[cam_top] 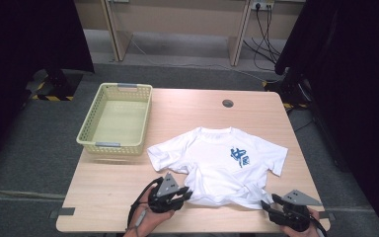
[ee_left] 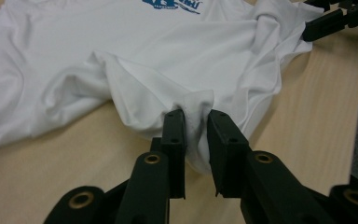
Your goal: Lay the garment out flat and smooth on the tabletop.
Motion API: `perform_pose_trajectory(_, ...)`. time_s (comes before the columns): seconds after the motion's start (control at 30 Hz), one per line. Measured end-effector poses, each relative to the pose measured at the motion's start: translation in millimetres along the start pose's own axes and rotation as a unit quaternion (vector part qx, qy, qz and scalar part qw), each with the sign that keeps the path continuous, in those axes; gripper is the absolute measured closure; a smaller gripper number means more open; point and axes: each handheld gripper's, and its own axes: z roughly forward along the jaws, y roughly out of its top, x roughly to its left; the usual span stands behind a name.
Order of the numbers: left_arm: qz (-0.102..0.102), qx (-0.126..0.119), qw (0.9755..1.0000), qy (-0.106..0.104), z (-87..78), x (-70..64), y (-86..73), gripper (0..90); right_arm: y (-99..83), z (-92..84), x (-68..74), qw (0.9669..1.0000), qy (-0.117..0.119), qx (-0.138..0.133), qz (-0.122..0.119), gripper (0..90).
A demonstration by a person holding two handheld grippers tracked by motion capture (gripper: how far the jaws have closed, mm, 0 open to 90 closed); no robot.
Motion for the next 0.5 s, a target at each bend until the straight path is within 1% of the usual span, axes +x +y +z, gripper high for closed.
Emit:
perform_pose_trajectory(0.07,-0.007,0.0,1.0,-0.003,-7.5,-3.2,-5.4,70.8,-2.0,-3.1,1.4,1.0,0.0,0.005,0.004,44.9)
perform_pose_trajectory(0.1,-0.013,-0.002,0.9999,0.0,-10.3,-4.0,-5.9,64.7,-2.1,-4.6,1.8,1.0,-0.001,0.008,0.005,42.8)
perform_pose_trajectory(0.13,-0.019,-0.006,0.9998,0.005,-12.5,-3.8,-4.8,56.3,-1.7,-6.1,2.1,0.9999,0.0,0.008,0.008,40.9)
perform_pose_trajectory(0.2,-0.024,-0.017,0.9995,0.015,-15.3,-1.7,0.9,46.6,1.2,-9.1,2.3,0.9996,0.012,-0.004,0.025,38.2)
perform_pose_trajectory(0.23,-0.026,-0.022,0.9992,0.02,-15.1,-0.4,4.5,42.8,3.8,-10.1,2.7,0.9994,0.014,-0.01,0.031,36.7)
perform_pose_trajectory(0.33,-0.019,-0.018,0.9989,0.04,-6.6,3.9,14.9,32.5,14.8,-12.1,3.6,0.9994,0.009,-0.018,0.029,34.5)
perform_pose_trajectory(0.43,-0.01,0.003,0.9984,0.056,9.5,10.1,20.1,28.2,27.1,-10.6,2.9,0.9994,0.006,-0.024,0.023,33.6)
perform_pose_trajectory(0.5,0.0,0.02,0.997,0.074,19.1,13.3,21.0,24.5,33.8,-5.4,1.4,0.9996,0.003,-0.02,0.021,33.3)
